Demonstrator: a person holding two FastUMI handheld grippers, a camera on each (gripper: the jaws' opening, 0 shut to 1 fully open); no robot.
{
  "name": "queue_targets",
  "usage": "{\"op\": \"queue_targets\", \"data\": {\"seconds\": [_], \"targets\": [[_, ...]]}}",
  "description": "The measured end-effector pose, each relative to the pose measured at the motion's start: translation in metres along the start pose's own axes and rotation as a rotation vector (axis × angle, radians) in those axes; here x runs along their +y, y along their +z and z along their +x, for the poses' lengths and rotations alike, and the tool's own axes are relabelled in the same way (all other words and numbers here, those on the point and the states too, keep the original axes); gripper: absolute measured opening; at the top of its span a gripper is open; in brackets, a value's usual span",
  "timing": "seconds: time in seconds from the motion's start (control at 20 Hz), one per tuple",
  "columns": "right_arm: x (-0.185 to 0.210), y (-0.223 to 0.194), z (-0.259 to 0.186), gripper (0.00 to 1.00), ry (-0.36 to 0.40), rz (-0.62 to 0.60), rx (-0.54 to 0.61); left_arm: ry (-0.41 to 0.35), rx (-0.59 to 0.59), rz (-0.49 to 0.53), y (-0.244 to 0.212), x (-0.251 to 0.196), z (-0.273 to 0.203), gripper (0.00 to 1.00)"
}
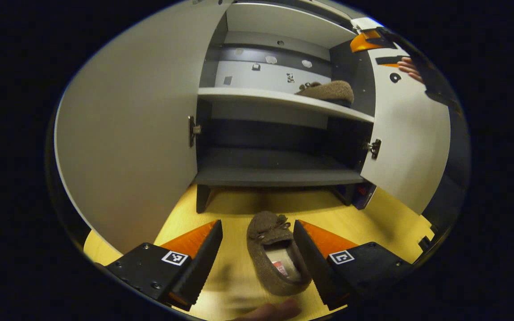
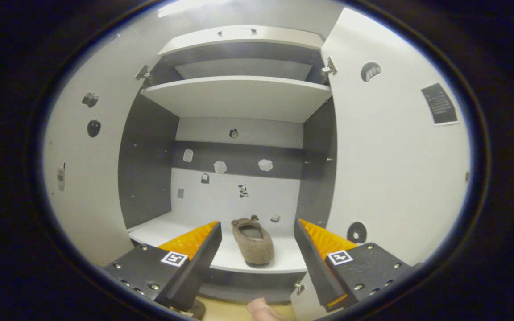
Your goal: Grab one shoe with the right hand and put it into the shoe cabinet, grab the other shoe with the left hand and put it into the shoe cabinet; then close the right door with the right hand and the left door with the left hand.
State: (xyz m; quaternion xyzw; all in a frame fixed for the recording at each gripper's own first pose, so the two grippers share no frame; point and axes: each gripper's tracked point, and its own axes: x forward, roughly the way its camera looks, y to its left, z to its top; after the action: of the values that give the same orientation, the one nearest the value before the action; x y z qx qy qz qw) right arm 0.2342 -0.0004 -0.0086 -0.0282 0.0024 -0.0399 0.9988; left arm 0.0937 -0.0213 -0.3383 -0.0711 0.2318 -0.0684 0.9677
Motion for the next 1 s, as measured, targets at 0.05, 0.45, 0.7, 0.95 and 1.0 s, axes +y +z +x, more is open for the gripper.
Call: {"op": "queue_targets", "data": {"seconds": [0.05,0.45,0.7,0.95,1.0], "targets": [[-0.002,-0.001,-0.011,0.98,-0.01,0.004,-0.022,-0.005,0.033,0.006,-0.01,-0.001,0.005,0.99],[0.005,-0.062,-0.067,0.98,0.017,0.022,0.004,0.041,0.241,0.016,-0.072,0.011,0.04,0.98],[0.016,-0.102,-0.096,0.98,0.043,0.047,0.033,-0.019,0.315,-0.049,-0.092,0.003,0.065,0.72],[0.005,-0.135,-0.111,0.98,0.03,0.03,0.08,0.016,0.316,-0.053,-0.086,0.01,0.059,0.06],[0.001,-0.139,-0.112,0.98,0.02,0.032,0.086,0.011,0.312,-0.061,-0.084,0.009,0.056,0.03]]}}
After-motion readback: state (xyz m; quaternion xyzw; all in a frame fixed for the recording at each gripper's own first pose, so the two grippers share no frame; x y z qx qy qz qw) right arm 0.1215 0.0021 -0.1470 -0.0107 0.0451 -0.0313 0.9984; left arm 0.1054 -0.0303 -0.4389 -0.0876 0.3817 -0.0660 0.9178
